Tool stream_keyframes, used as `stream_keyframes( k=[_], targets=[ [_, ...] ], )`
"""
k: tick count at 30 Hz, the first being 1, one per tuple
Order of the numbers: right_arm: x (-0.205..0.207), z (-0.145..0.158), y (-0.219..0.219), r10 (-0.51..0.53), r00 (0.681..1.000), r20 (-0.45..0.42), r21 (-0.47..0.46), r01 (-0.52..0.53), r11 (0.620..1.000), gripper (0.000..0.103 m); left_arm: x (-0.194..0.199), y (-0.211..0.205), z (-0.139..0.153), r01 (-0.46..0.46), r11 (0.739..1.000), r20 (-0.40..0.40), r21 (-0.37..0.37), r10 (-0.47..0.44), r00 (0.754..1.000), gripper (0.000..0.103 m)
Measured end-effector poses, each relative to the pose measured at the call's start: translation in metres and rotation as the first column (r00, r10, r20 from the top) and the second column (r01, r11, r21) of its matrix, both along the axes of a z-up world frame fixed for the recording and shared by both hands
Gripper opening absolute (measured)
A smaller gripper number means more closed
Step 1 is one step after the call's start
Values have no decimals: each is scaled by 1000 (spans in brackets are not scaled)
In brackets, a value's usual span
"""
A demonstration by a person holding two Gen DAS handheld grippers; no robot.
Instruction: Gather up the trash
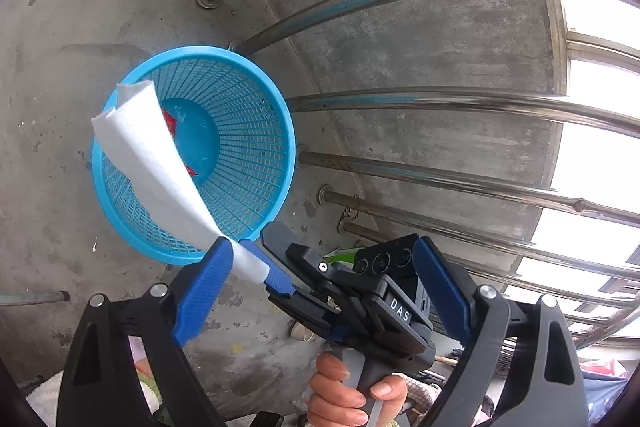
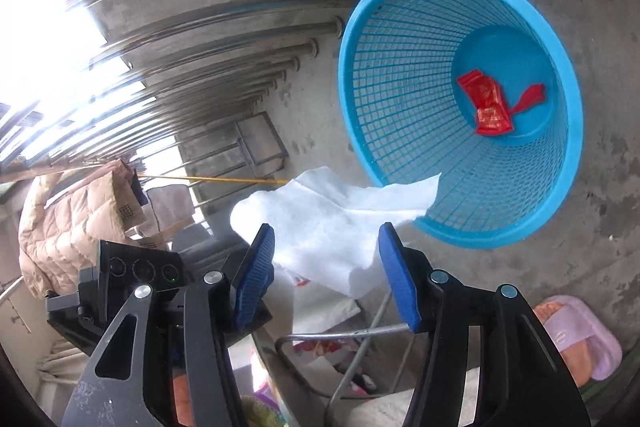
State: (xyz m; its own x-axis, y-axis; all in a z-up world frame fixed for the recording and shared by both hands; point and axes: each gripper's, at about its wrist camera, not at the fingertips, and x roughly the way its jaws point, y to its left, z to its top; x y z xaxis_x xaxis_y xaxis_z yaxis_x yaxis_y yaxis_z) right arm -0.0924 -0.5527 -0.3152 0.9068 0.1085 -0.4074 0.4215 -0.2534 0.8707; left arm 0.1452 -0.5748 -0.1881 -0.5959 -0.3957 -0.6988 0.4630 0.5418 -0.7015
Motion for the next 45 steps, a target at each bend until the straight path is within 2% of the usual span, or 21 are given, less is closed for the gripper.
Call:
stream_keyframes(
  k=[4,7,10,14,18,22,24,25,26,27,31,34,36,40,42,43,45],
  targets=[
    [-2,-11,7,-23,999,46,94,19,995,46,3,2,7,-10,1000,-11,-26,10,1000,89],
    [-13,-16,14,-107,989,98,166,89,982,45,5,1,14,-15,999,1,-48,15,1000,89],
    [-31,-16,24,-208,965,161,246,164,955,53,8,2,22,-19,997,7,-78,20,1000,89],
    [-39,-17,39,-260,942,211,341,178,923,66,10,3,32,-16,994,9,-106,17,1000,89],
    [-22,-19,45,-274,917,290,438,127,890,70,6,6,43,7,991,12,-134,-5,1000,89],
    [-5,-14,33,-277,904,326,437,116,892,70,1,14,51,29,988,6,-154,-29,1000,89],
    [4,-19,26,-279,905,321,441,118,890,54,-1,20,54,41,986,6,-162,-41,999,89],
    [7,-21,23,-279,906,319,450,114,886,39,-1,23,56,45,985,10,-164,-44,999,89],
    [11,-23,21,-274,908,317,454,109,884,12,-2,26,57,45,985,14,-165,-43,999,89],
    [14,-24,18,-266,913,309,447,108,888,1,-1,29,58,42,985,18,-166,-40,999,89],
    [15,-22,6,-243,942,230,367,147,918,0,5,44,62,26,986,21,-166,-23,1000,89],
    [11,-30,-7,-247,958,145,326,189,926,0,13,57,69,10,986,41,-165,-3,999,89],
    [7,-39,-20,-251,965,70,290,221,931,0,19,68,80,-6,984,55,-177,16,998,89],
    [6,-54,-52,-240,963,-121,144,256,956,0,29,95,110,-34,973,99,-227,58,993,89],
    [11,-68,-64,-196,959,-206,79,216,973,0,33,109,127,-52,966,123,-254,86,989,89],
    [18,-75,-70,-143,956,-255,49,161,986,4,34,117,137,-57,962,139,-267,97,986,89],
    [35,-86,-75,-20,934,-357,28,32,999,22,34,133,153,-68,956,179,-285,123,976,89]
  ],
)
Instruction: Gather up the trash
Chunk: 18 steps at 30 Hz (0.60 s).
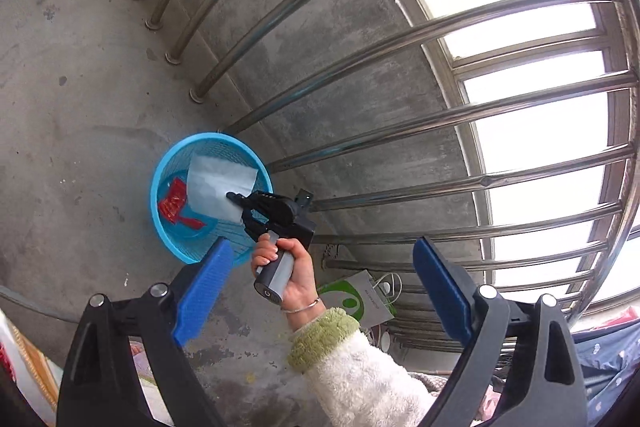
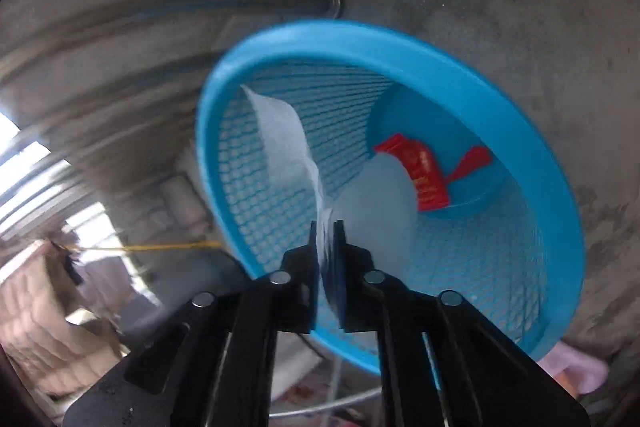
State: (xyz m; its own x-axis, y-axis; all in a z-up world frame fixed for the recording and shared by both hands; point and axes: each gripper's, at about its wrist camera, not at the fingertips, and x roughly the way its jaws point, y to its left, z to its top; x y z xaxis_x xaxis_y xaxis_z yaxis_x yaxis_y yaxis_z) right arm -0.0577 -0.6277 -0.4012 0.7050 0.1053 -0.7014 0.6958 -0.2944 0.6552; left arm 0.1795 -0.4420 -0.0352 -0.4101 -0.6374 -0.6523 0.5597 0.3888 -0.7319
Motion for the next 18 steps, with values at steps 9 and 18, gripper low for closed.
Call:
stream_keyframes(
  k=[9,18],
  targets=[
    [80,76,-6,348,884,-312,-320,-443,837,71,2,112,74,-159,983,285,-95,180,942,89],
    [65,207,47,282,907,-313,-650,-421,632,72,-18,310,127,-384,878,528,-286,479,701,89]
  ],
)
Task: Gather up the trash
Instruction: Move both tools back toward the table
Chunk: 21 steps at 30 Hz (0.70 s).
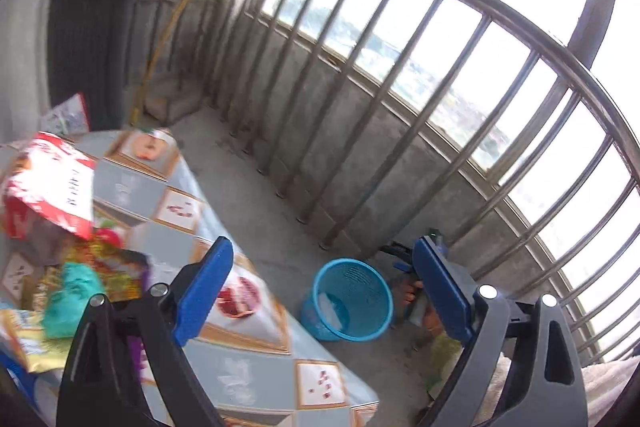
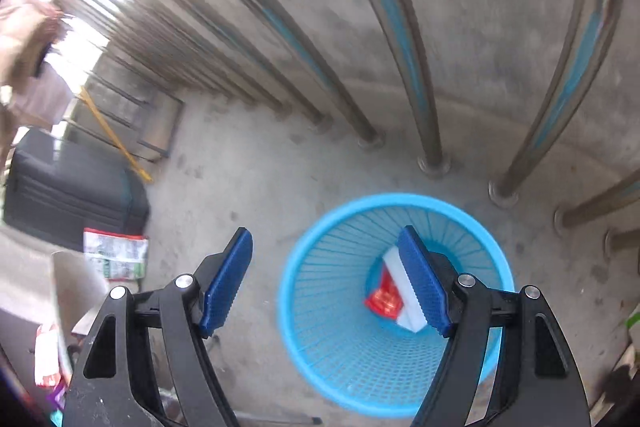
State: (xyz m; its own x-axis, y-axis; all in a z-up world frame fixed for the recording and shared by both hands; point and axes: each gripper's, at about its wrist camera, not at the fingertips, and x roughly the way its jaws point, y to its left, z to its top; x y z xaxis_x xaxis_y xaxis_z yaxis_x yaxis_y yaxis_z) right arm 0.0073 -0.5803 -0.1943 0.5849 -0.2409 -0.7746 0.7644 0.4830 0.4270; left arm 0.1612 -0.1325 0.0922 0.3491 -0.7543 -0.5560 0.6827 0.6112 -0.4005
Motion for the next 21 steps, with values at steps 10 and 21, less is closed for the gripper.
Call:
stream_keyframes(
  k=[10,21],
  targets=[
    [-11,155,181,423,887,185,-263,-370,891,72,-70,246,18,-558,827,255,70,526,811,89],
    [43,149,374,819,536,204,-217,-791,572,61,-123,292,-68,-589,802,149,100,573,806,89]
  ],
)
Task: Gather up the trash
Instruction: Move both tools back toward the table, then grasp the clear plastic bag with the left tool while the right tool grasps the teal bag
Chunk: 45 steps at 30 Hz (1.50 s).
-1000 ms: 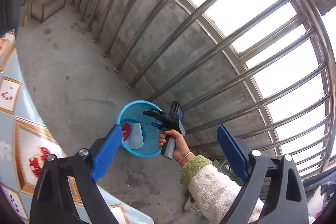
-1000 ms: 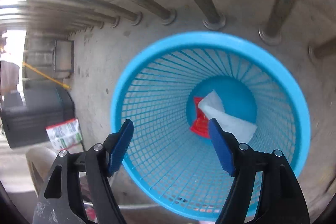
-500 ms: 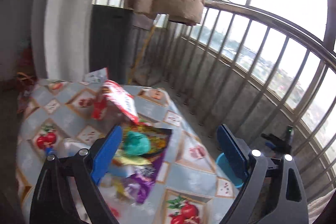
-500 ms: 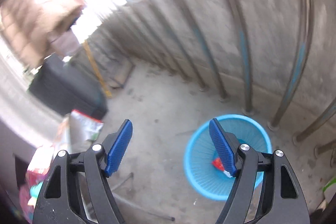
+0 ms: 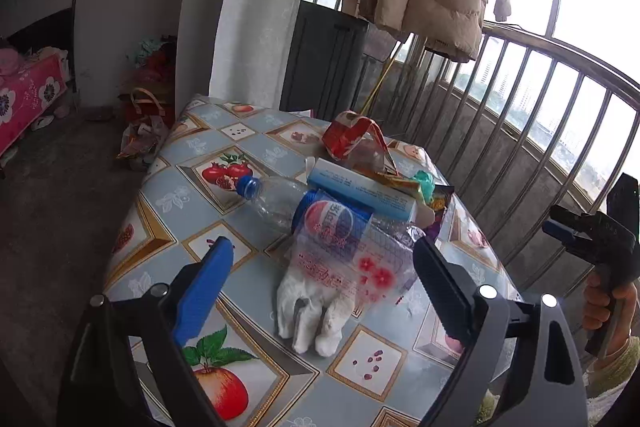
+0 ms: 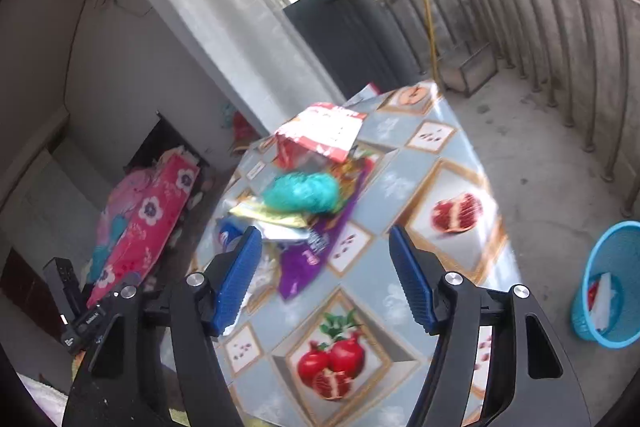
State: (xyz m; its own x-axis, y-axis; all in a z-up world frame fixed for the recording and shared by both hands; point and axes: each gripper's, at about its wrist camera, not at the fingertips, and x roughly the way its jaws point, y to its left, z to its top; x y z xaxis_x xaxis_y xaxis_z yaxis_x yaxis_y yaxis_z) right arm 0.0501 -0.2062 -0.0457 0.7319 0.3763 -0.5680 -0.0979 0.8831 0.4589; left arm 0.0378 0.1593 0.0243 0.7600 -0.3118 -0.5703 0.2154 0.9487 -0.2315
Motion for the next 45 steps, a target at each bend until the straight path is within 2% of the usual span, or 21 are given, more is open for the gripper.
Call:
stream_keyframes(
  k=[4,6,9,12,14,20,24,28,32,36,39,42,45],
  targets=[
    [14,-6,46,60,996,-66,42,-58,997,52,2,-22,-15,93,996,-13,-17,-93,996,89],
    [19,-7,60,69,993,-92,38,-66,997,48,2,-39,-18,153,988,10,18,-153,988,89],
    [30,-4,77,89,991,-99,-1,-90,996,47,2,-60,-23,201,972,57,126,-209,976,89],
    [36,3,93,105,991,-77,-57,-110,992,47,8,-71,-29,233,963,48,138,-242,969,89],
    [40,8,103,127,991,-51,-110,-132,985,47,12,-80,-35,237,958,38,162,-246,969,89],
    [57,6,134,216,976,-13,-309,-209,928,47,20,-109,-57,209,921,58,330,-240,969,87],
    [79,0,122,186,982,-28,-286,-187,940,47,28,-116,-63,180,912,71,369,-221,973,84],
    [103,-7,100,129,989,-68,-161,-138,977,47,39,-110,-64,143,927,63,347,-176,982,75],
    [122,-18,93,128,985,-112,-67,-136,988,52,51,-100,-68,118,949,19,292,-129,991,64],
    [136,-30,93,130,978,-160,-7,-133,991,53,61,-83,-67,109,977,-27,181,-106,994,50],
    [141,-37,91,130,975,-180,42,-124,991,54,66,-70,-65,89,990,-52,108,-83,995,38],
    [144,-41,91,117,973,-199,48,-109,993,54,71,-57,-63,58,997,-77,43,-54,996,23],
    [146,-44,90,108,970,-220,58,-98,994,47,74,-42,-58,27,1000,-87,-13,-28,996,14]
  ],
)
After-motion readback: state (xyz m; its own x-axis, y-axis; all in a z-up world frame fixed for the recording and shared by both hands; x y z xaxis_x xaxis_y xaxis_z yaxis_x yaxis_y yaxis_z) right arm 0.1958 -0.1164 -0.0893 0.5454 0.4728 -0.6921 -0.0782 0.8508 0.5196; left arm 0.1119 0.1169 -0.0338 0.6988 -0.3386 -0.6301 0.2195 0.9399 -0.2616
